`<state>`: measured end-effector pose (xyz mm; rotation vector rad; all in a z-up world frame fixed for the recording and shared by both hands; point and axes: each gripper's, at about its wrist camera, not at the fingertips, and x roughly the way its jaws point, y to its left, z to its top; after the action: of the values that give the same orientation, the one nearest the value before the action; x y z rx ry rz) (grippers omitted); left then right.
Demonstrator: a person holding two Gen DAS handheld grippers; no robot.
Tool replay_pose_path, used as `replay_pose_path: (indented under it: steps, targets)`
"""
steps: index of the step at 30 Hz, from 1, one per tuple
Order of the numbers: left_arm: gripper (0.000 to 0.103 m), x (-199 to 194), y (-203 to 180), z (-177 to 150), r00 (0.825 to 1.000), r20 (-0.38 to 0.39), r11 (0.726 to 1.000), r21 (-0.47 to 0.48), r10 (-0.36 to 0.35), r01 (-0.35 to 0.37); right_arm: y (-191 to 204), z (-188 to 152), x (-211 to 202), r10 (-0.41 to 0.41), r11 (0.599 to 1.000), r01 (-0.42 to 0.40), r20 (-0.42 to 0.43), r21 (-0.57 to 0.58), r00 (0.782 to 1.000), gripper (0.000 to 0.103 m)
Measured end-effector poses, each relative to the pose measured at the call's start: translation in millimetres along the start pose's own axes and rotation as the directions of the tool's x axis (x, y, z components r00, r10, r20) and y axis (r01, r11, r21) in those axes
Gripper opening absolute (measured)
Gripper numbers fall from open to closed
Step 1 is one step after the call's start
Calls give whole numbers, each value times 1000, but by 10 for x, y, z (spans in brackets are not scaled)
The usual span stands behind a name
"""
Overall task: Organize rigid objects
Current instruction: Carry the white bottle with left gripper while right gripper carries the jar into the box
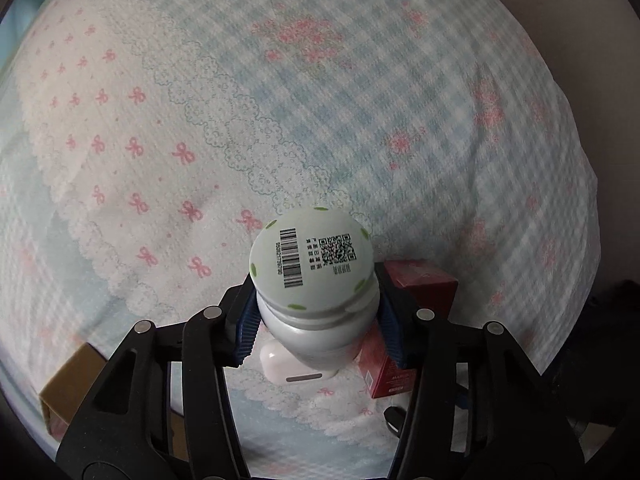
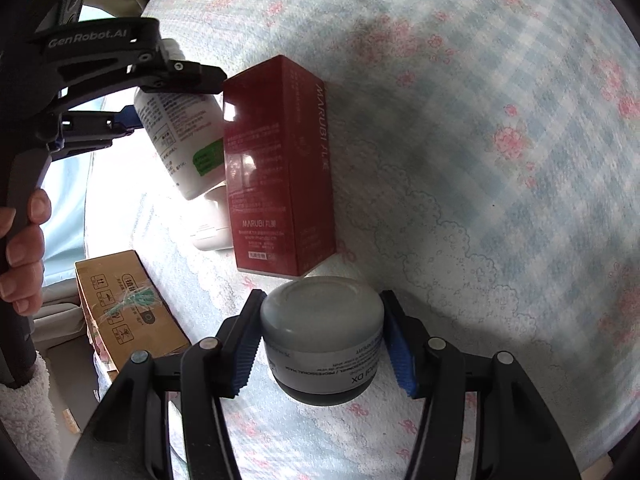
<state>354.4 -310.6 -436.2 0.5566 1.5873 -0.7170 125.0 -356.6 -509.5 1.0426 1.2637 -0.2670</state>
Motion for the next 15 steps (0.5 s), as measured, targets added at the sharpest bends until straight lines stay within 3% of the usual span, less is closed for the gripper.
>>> replay_pose_path:
  steps: [8,15]
  targets:
    - [46,-535,189,-414,994,106,997,-76,-6,14,21,-3,-307,0,999,2,51,-40,999,53]
    - [46,-1134,144,-748,978,207,991,-130,6,22,144,-50,-739,3,990,12,109,-138,994,53]
